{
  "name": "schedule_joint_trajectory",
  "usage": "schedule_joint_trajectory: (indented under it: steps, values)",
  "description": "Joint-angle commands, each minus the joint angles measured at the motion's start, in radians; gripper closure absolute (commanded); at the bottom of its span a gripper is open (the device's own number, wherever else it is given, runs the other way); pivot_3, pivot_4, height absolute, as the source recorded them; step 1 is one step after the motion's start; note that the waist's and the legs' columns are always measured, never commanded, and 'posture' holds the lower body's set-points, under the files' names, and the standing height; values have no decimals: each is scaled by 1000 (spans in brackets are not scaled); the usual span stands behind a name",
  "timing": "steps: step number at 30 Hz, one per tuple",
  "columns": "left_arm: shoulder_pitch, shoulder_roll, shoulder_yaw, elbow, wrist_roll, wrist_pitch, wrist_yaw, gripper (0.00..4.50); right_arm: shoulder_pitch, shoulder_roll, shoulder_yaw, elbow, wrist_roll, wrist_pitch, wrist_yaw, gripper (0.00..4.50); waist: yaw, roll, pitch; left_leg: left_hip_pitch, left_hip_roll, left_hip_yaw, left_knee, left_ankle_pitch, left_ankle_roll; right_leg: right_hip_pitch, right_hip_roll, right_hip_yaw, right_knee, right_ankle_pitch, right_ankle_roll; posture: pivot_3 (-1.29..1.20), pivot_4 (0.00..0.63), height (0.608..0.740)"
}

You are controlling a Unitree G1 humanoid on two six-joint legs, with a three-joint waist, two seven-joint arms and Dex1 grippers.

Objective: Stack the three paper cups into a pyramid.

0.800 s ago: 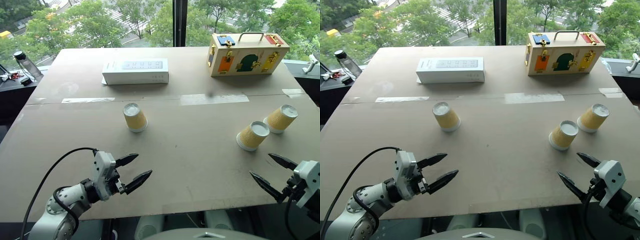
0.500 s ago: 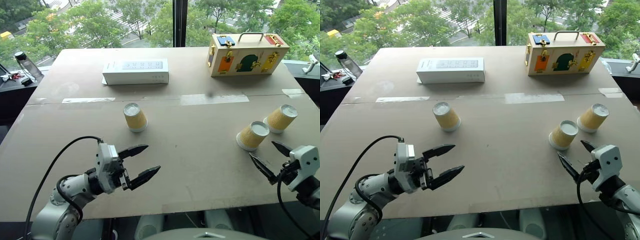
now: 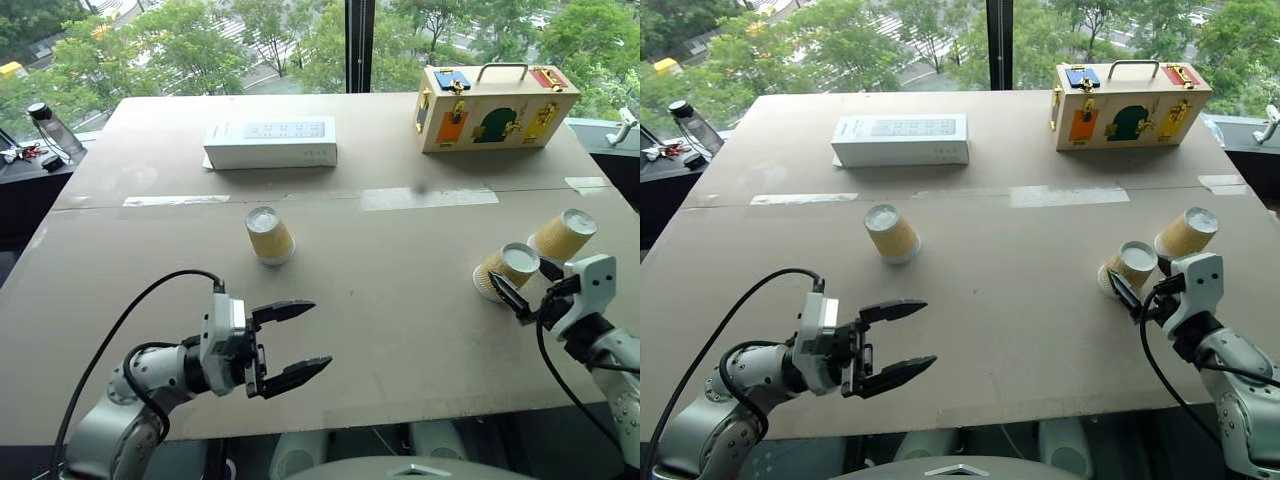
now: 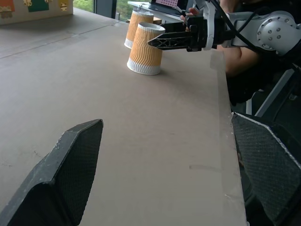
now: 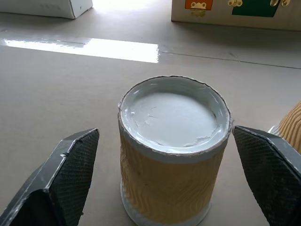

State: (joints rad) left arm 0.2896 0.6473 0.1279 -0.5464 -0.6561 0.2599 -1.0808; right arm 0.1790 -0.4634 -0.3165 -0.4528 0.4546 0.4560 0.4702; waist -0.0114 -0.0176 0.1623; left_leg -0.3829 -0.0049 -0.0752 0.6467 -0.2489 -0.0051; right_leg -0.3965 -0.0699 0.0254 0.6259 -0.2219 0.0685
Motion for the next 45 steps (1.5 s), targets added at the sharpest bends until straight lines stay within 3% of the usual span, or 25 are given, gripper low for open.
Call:
schedule_joint_trajectory:
  steps: [1, 4, 7, 8, 13, 27, 36, 45]
  values:
    - [-12, 10, 3, -54, -23, 11, 18, 33, -42, -1, -1, 39, -18, -19, -16, 0, 0, 0, 0, 0, 0, 0, 0, 0, 0, 0, 0, 0, 0, 1, -2, 0, 150, 740]
    - [-19, 13, 6, -68, -34, 25, 31, 0, -76, 1, 1, 68, -8, -24, -5, 856, -1, 0, 0, 0, 0, 0, 0, 0, 0, 0, 0, 0, 0, 1, -2, 0, 150, 740]
    - [-16, -11, 24, -89, -26, 1, 72, 0, -89, -7, 7, 52, -7, -25, 5, 2183, -1, 1, 1, 0, 0, 0, 0, 0, 0, 0, 0, 0, 0, 1, -2, 0, 150, 740]
    - [-15, -21, 29, -92, -17, -12, 86, 0, -92, -10, 10, 44, -12, -26, 6, 2277, -1, 1, 1, 0, 0, 0, -1, 0, 0, 0, 0, 0, 0, 1, -2, 0, 150, 740]
    - [-13, -61, 29, -58, 7, -84, 86, 0, -124, -22, 59, 3, -31, -17, 7, 2277, -1, 1, 1, 0, 0, 0, 0, 0, 0, 0, 0, 0, 0, 1, -2, 0, 150, 740]
    - [-3, -11, 54, -46, -122, 0, 13, 0, -263, -24, 363, -56, -113, 2, 66, 2277, -5, 1, 1, -1, 0, -1, -1, 0, 0, 0, 1, 0, 0, 1, -2, 0, 150, 740]
    - [106, -20, 102, -88, -130, -15, 27, 0, -346, -17, 408, -6, -126, -14, 123, 2277, -2, 1, 2, -1, 0, -1, -1, 0, 0, -1, 1, 0, -1, 1, -2, 0, 150, 740]
    - [137, -6, 155, -241, -216, 59, 182, 0, -504, 47, 562, 99, -176, -10, 182, 2277, 0, 1, 3, -1, 0, -2, -3, 0, 0, -1, 1, -1, 0, 2, -3, 0, 150, 740]
